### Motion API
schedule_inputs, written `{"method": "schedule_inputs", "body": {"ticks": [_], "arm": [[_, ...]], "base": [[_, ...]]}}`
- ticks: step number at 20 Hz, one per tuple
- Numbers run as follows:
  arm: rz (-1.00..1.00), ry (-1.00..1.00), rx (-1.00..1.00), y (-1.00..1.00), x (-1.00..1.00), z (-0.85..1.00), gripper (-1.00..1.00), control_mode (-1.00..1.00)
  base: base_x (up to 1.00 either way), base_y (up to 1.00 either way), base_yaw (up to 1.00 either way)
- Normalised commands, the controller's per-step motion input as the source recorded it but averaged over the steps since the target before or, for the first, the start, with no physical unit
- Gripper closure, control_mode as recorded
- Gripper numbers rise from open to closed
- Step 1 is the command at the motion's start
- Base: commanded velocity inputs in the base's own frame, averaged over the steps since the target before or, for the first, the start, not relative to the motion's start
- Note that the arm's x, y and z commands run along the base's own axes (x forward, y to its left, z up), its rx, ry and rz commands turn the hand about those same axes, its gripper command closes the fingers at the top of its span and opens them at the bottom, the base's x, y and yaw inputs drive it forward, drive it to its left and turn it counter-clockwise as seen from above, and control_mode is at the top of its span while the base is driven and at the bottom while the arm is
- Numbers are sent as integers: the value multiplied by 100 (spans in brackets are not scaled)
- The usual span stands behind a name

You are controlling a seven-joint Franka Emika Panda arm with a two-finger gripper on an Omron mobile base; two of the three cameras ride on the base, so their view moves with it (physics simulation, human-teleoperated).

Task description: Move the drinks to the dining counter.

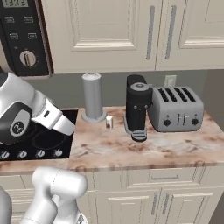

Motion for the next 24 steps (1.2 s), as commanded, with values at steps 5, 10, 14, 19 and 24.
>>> {"method": "schedule_inputs", "body": {"ticks": [5,10,14,19,24], "arm": [[-3,0,6,-6,1,-14,-100,-100],[0,0,0,-10,2,-12,-100,-100],[5,0,0,-1,12,-10,-100,-100],[6,-1,0,0,24,-19,-100,-100],[6,0,0,0,34,-32,-100,-100]], "base": [[0,0,0],[0,0,0],[0,0,0],[0,0,0],[0,0,0]]}}
